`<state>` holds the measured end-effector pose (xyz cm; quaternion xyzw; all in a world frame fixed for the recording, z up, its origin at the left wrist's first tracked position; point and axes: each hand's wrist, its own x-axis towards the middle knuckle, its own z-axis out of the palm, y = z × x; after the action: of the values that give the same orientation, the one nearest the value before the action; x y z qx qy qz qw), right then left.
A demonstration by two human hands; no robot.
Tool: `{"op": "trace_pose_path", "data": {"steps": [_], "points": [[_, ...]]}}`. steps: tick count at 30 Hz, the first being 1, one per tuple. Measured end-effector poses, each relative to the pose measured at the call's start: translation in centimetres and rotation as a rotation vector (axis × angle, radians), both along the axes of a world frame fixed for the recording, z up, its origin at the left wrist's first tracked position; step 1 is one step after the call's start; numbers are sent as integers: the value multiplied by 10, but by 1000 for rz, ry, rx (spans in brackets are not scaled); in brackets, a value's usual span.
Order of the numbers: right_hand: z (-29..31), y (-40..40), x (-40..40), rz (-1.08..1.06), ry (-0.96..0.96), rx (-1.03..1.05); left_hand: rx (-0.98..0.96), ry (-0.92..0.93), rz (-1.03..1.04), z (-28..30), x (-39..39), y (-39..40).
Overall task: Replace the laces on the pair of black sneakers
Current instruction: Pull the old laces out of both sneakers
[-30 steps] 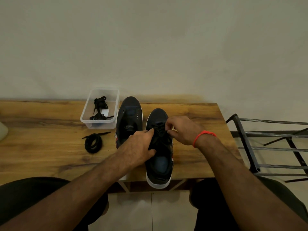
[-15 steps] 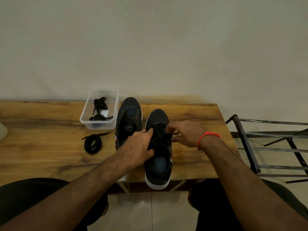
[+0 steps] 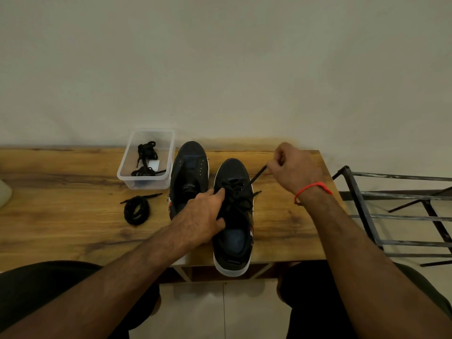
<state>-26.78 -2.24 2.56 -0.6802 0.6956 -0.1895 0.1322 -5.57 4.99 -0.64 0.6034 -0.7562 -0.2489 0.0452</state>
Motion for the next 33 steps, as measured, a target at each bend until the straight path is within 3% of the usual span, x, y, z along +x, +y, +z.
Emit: {"op": "trace_pose_path", "data": {"steps": [5, 10, 15, 18, 21, 23, 28, 33], "points": [[6, -10, -18, -289, -441, -112, 13, 10, 5, 2, 0, 1], [2, -11, -11, -324, -533, -126, 27, 11, 0, 5, 1, 2], [22, -18, -47, -524, -744, -323, 104, 19, 38, 11, 10, 4], [18, -19, -65, -348, -615, -43, 164, 77, 70, 10, 14, 4], [7, -12, -58, -58, -287, 238, 140, 79, 68, 7, 11, 2], [7, -9, -44, 68, -147, 221, 122, 73, 66, 7, 8, 4], [9, 5, 3, 433, -165, 310, 115, 127, 87, 10, 10, 6], [-10, 11, 30, 597, -91, 352, 216, 200, 137, 12, 12, 5]]}}
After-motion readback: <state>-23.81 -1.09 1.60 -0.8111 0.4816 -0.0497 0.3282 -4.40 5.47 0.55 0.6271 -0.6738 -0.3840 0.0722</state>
